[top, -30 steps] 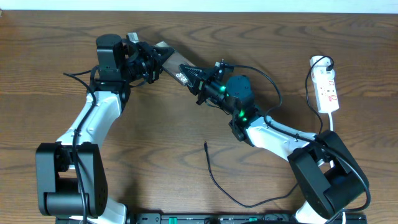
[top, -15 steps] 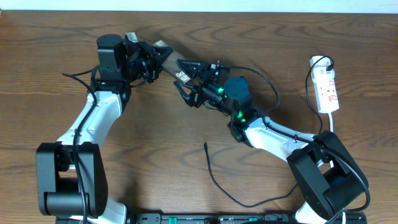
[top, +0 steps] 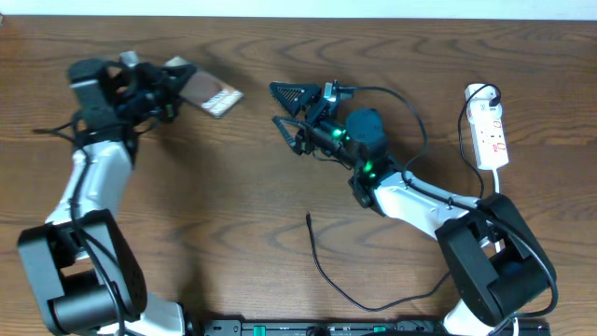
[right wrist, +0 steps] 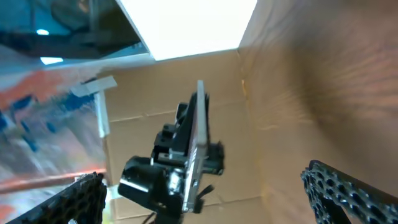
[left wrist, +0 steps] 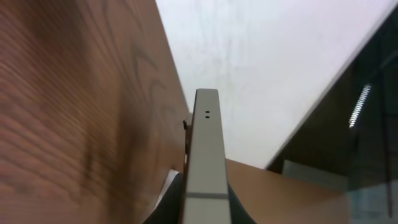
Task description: Plug charger to phone and switch on socket
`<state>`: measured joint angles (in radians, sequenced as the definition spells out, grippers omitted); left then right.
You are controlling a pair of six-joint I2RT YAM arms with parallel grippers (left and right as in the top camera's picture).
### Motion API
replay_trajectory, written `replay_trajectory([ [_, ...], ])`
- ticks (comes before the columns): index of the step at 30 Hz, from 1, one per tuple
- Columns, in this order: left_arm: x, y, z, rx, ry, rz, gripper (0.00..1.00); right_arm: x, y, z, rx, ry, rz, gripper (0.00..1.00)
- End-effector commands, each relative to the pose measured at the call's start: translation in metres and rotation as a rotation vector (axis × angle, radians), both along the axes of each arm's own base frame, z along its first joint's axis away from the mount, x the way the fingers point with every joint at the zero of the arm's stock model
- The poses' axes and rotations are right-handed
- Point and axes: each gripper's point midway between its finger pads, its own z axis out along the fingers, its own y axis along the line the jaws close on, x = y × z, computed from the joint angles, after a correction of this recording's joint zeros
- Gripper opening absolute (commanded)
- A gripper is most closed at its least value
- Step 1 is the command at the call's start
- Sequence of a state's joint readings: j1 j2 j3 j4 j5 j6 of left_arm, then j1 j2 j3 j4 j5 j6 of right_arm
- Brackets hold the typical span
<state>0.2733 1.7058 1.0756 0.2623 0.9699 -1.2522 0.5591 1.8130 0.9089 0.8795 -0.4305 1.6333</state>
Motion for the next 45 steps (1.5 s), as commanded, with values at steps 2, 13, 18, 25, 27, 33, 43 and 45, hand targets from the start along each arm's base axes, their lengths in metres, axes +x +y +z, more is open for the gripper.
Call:
replay_trajectory([
  [2,-0.030,0.005,0.022,-0.057,-0.119,-0.205,0.07,-0.003,-0.008,0.008,-0.139,-0.269,0.103,0.99],
  [13,-0.049,0.006,0.044,0.009,-0.337,-0.360,0.07,-0.028,-0.014,-0.046,-0.422,-0.144,0.431,0.99],
  [18,-0.051,0.022,0.047,0.014,-0.349,-0.333,0.07,-0.070,-0.021,-0.090,-0.593,0.049,0.555,0.99],
  [25,-0.051,0.025,0.047,0.016,-0.349,-0.327,0.07,-0.139,-0.049,-0.152,-0.974,0.278,0.649,0.99],
  [27,-0.051,0.025,0.047,0.015,-0.348,-0.327,0.07,-0.150,-0.053,-0.160,-1.068,0.285,0.656,0.99],
  [33,-0.051,0.025,0.047,0.015,-0.349,-0.328,0.07,-0.162,-0.040,-0.162,-1.111,0.230,0.684,0.99],
  [43,-0.051,0.025,0.047,0.016,-0.349,-0.328,0.07,-0.155,-0.053,-0.175,-1.238,0.243,0.613,0.98],
  [45,-0.051,0.025,0.047,0.016,-0.349,-0.328,0.08,-0.158,-0.051,-0.179,-1.247,0.248,0.619,0.96],
])
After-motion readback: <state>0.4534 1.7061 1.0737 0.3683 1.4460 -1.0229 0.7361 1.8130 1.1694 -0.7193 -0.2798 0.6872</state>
